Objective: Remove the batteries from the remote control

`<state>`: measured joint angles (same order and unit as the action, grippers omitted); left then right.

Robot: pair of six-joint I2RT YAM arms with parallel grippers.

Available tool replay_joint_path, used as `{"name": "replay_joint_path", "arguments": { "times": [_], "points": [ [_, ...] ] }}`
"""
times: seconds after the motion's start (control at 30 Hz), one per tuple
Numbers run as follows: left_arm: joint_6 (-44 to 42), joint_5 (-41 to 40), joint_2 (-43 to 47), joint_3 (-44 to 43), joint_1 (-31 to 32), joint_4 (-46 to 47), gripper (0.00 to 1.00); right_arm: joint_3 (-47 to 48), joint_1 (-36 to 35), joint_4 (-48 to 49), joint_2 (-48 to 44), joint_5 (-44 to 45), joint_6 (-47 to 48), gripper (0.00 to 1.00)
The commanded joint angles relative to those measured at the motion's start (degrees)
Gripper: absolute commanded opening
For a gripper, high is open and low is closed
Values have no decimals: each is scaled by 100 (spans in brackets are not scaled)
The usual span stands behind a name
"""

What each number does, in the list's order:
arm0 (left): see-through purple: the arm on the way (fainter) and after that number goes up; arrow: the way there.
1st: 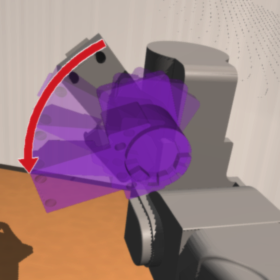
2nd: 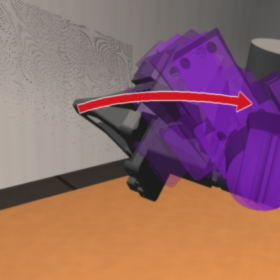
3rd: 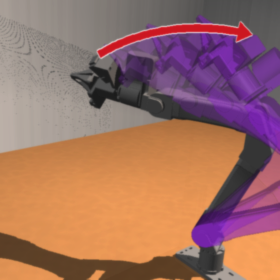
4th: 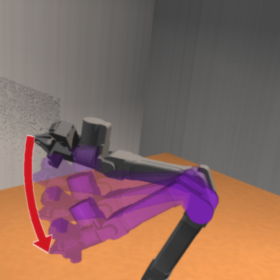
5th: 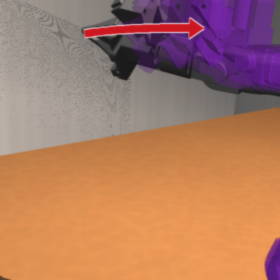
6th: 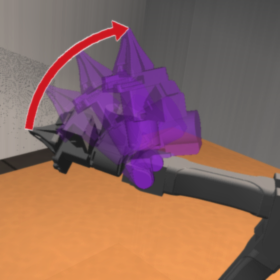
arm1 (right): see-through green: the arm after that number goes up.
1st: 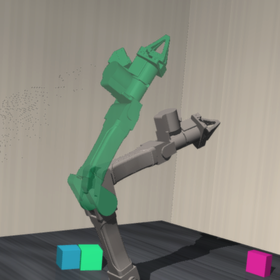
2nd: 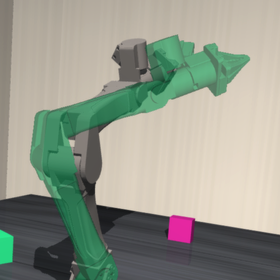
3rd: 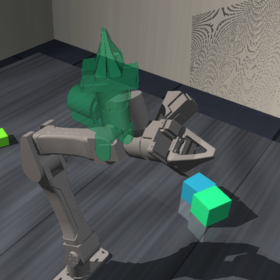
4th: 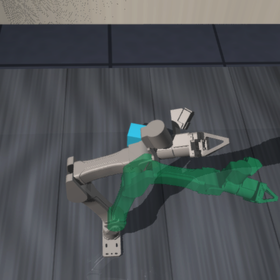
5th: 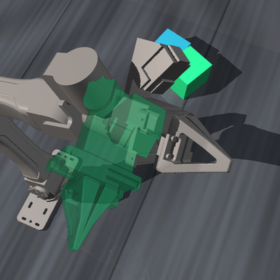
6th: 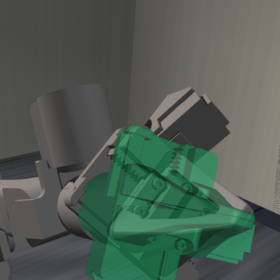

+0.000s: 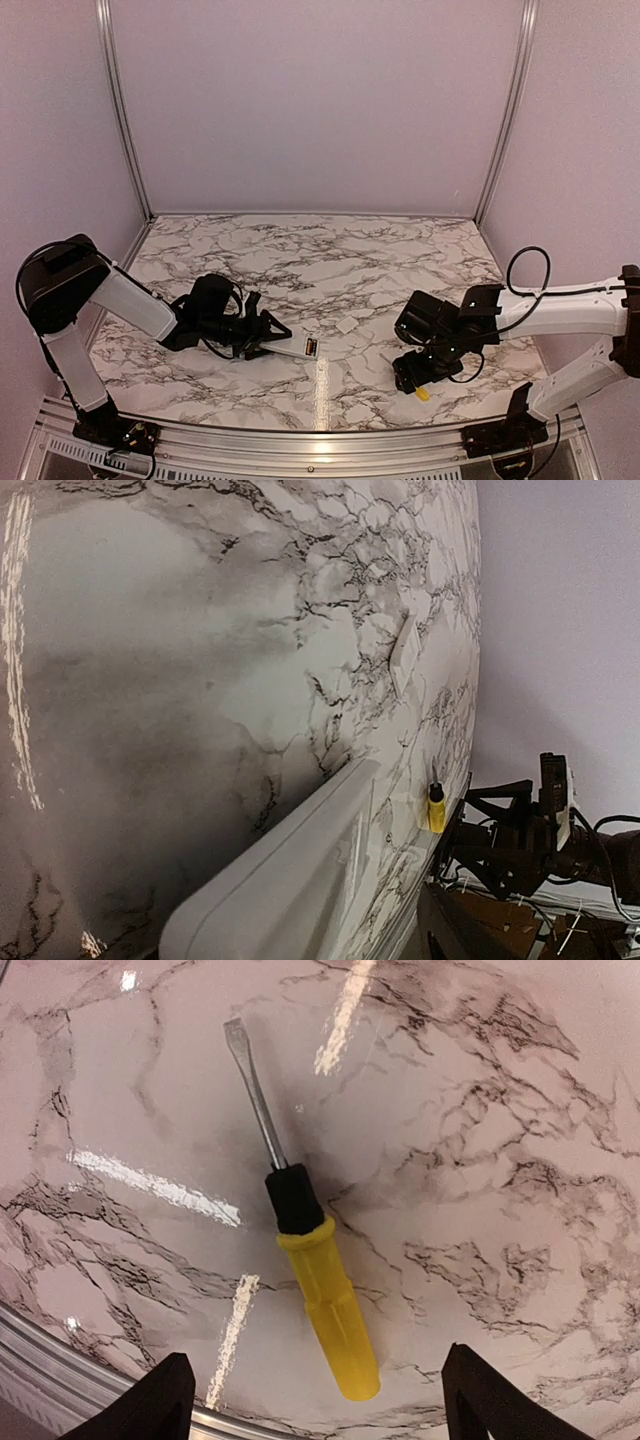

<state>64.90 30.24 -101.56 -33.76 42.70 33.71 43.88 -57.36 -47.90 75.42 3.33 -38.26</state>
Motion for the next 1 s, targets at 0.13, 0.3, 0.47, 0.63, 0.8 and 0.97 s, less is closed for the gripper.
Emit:
{"name": "replay_joint_path", "arguments": {
  "times": [0.13,0.3,0.47,0.63,0.8,0.97],
  "points": [
    [-950,-493,341,-493,19,-2120,86,-79,-23,104,-18,150,245,83],
    [-1168,-721,629,-627,19,-2780,99,-261,20,166,-66,153,404,81],
    [-1437,-1030,845,-842,19,-3447,99,-355,152,251,-161,149,492,77],
    [-1732,-1490,1034,-1149,19,-4275,99,-410,346,342,-185,145,463,70],
    [-1846,-1697,1171,-1269,19,-4621,99,-420,384,594,-65,-133,479,66],
    [-2080,-2128,1328,-1509,18,-5138,99,-443,384,663,59,-204,549,63]
  ]
}}
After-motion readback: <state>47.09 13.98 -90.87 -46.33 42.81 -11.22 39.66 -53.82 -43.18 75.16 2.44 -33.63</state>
